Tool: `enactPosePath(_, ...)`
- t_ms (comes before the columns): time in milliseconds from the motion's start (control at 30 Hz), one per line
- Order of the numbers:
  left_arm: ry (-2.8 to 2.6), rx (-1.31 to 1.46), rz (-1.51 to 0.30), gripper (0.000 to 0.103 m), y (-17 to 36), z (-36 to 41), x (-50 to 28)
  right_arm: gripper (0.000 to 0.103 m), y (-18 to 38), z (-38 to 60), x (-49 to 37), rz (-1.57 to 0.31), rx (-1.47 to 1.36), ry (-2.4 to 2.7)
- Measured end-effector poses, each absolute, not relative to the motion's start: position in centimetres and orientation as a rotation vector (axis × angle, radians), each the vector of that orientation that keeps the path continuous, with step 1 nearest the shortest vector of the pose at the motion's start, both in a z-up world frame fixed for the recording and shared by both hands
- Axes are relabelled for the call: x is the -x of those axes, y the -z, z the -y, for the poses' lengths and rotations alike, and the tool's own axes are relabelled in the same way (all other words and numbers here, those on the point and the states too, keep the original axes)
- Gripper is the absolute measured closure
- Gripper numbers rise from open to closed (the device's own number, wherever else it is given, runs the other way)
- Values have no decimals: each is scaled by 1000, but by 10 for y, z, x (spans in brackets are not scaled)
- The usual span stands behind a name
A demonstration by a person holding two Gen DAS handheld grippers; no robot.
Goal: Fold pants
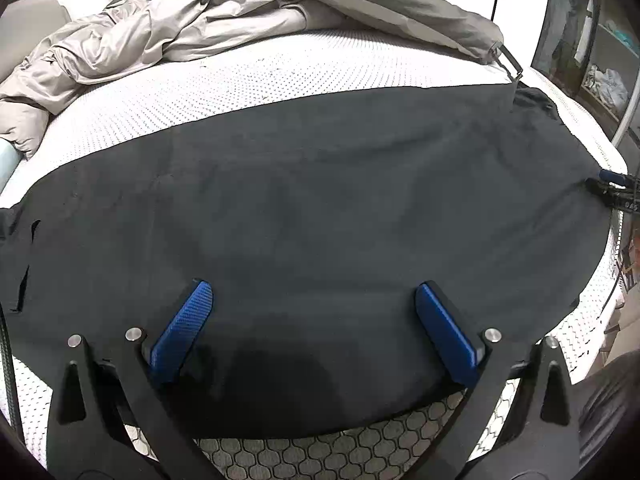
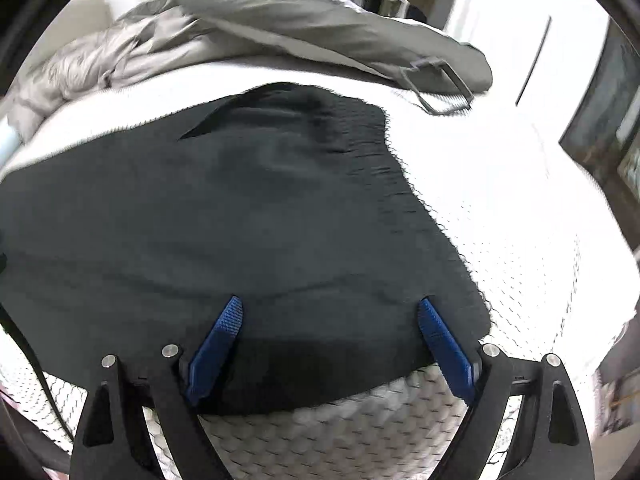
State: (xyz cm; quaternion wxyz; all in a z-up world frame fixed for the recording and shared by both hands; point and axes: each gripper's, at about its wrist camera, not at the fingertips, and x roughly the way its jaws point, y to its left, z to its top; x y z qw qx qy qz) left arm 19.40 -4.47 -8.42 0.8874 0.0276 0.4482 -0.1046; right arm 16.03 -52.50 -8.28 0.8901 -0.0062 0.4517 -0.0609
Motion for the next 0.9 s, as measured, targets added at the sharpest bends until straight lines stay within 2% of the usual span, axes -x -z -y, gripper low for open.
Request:
enactPosePath(233,230,-10,-864,3,46,50,-226,12,49,457,-170,-863,-19,-62)
enactPosePath(367,256,-33,-918,3,65,69,-249,12,64,386,-203,-935,27,-188)
enactPosePath(467,226,-106,-979,3,86,77,-257,12,83,349,-220,-970,166,-235)
enactPosePath(567,231,-94,-971,3,87,69,-253,12,84,360,-221,-974,174,-207)
enactPosePath(700,208,-70,-974,2,89,53,-249,11,86,415,-212,-937,246,74)
enactPosePath(900,174,-107,-973,2,86,57,-249,11,72,457,-201,-917,118,164)
